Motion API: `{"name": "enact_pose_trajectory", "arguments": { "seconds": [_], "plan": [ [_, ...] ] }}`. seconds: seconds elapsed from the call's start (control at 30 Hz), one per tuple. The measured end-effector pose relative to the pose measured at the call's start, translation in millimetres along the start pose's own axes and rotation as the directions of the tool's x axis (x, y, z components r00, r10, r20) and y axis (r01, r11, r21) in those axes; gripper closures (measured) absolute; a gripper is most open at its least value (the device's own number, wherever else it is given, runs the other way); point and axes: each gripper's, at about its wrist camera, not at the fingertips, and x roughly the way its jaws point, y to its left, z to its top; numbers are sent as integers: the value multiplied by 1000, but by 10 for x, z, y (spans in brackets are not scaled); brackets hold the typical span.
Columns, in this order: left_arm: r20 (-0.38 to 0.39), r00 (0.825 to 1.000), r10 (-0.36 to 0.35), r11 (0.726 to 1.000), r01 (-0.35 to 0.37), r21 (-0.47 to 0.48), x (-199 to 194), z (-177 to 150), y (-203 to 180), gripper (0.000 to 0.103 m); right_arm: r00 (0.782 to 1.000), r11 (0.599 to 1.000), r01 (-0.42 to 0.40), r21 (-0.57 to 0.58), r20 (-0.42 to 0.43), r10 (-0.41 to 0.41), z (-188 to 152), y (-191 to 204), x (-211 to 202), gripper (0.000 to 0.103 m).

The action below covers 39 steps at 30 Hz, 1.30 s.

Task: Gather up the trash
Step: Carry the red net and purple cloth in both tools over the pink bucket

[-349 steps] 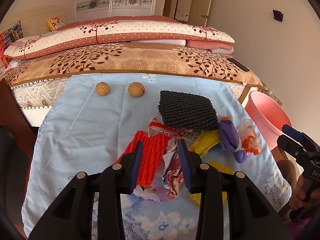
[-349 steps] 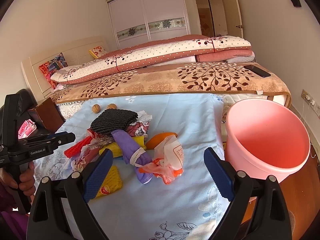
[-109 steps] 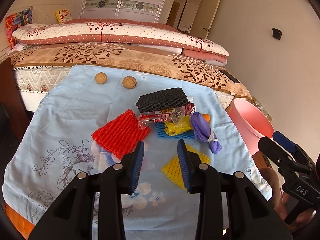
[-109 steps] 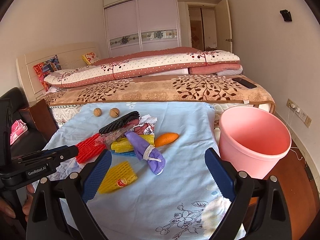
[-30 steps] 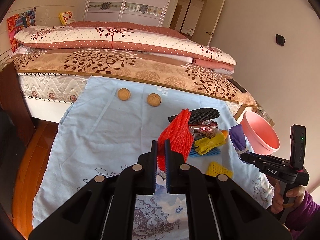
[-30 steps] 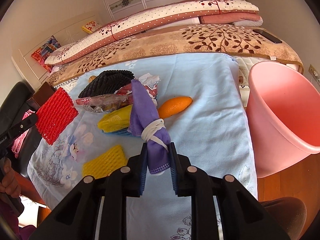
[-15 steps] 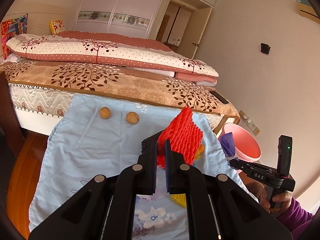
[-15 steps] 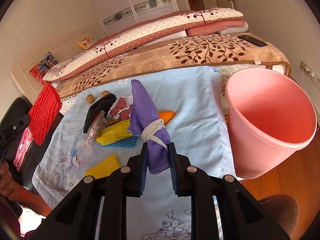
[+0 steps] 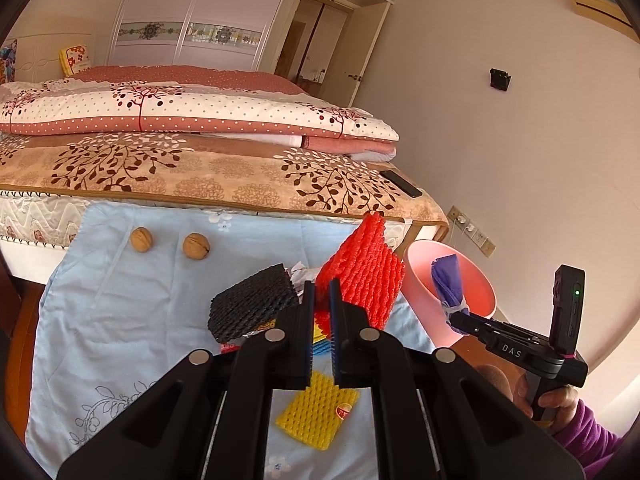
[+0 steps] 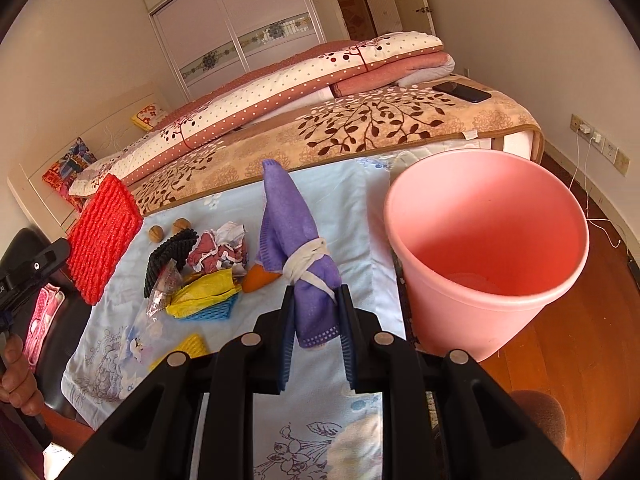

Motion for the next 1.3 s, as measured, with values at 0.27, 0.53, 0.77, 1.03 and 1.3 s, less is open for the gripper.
{"name": "enact_pose_trajectory", "arguments": {
  "seconds": [0.27,0.53,0.77,1.03,1.3],
  "plan": [
    [-30,998,-55,998,55,23,338,82,-267,96,994,994,67,83,80,-74,115,-399,-242,84],
    [-51,992,-114,991,117,65,642,140,-615,97,982,982,121,142,130,-140,193,-716,-392,83],
    [-83,985,-153,980,162,112,962,143,-990,96,975,973,137,186,146,-165,215,-920,-397,83],
    [-129,978,-163,971,182,155,1386,88,-1330,96,971,962,161,221,139,-195,215,-1133,-299,83],
    [-181,972,-148,968,180,174,1793,3,-1558,96,969,957,179,229,126,-211,228,-1262,-162,83]
  ]
}}
